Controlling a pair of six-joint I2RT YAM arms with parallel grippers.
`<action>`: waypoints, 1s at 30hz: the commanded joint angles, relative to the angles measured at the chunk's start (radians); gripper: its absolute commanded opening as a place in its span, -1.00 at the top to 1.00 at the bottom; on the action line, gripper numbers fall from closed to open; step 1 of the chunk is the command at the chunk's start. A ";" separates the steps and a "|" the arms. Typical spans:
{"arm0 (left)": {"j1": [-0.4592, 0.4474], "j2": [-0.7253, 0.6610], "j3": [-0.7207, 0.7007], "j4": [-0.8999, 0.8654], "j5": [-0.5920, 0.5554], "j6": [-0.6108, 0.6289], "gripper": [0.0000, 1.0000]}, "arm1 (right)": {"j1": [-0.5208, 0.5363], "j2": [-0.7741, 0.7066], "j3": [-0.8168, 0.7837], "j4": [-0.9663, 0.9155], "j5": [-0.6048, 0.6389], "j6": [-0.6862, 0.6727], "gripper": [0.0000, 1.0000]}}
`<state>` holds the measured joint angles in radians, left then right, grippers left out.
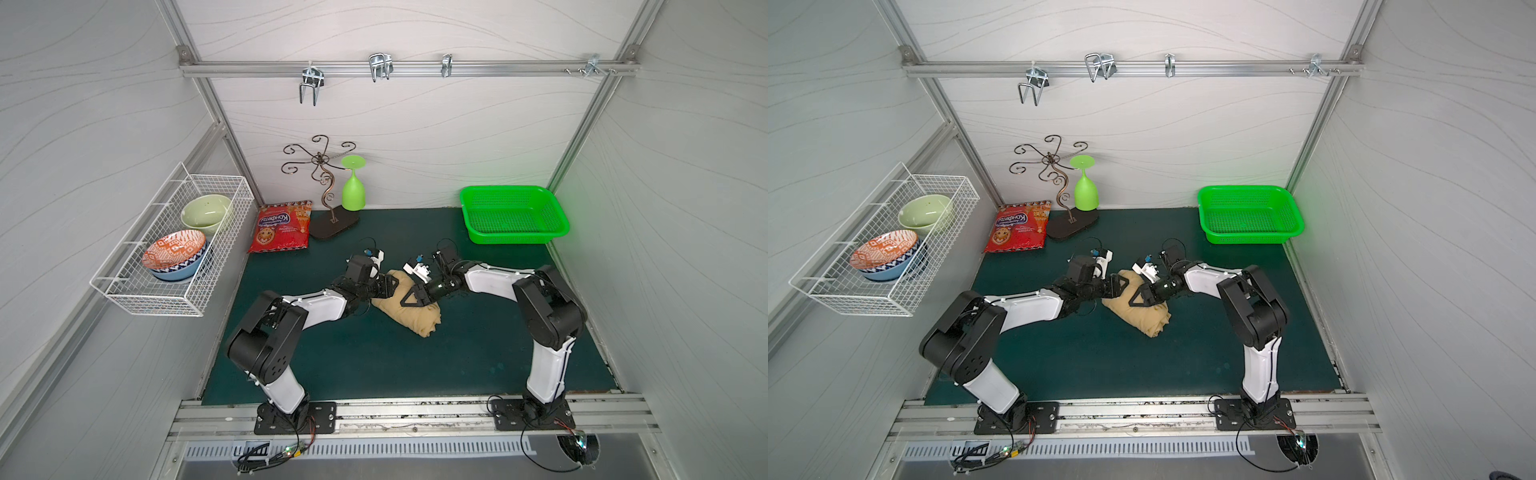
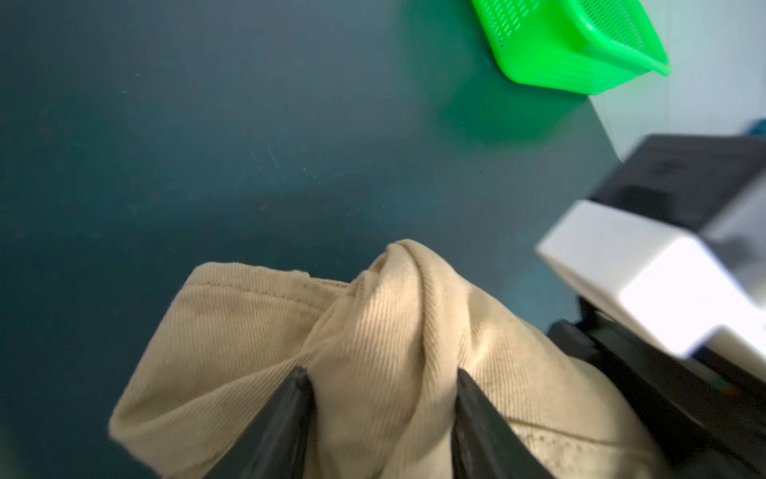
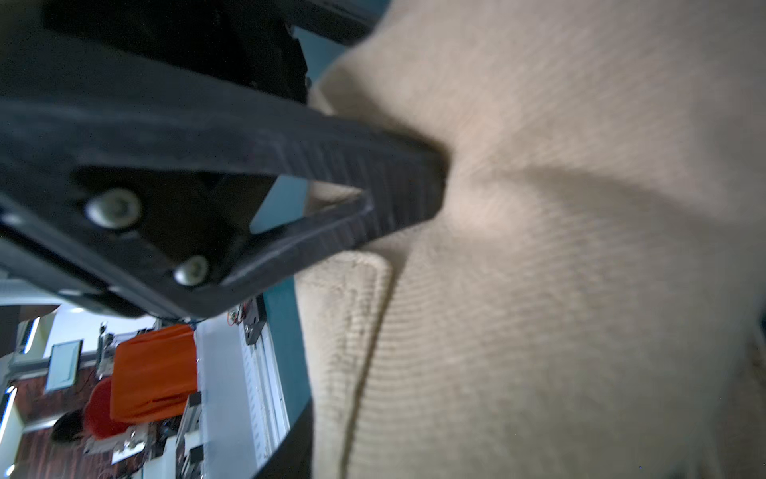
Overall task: Roll up the long pants
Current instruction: Roll the long pant at the center of the board.
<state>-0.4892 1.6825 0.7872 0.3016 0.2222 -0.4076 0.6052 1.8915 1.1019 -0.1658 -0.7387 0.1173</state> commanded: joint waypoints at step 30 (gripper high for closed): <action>-0.020 0.113 -0.001 -0.149 -0.135 0.023 -0.22 | 0.427 -0.303 -0.208 0.074 1.084 -0.355 -0.64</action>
<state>-0.5068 1.7370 0.8040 0.3103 0.1158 -0.4129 1.1015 1.5589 0.9237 -0.1158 0.4858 -0.3134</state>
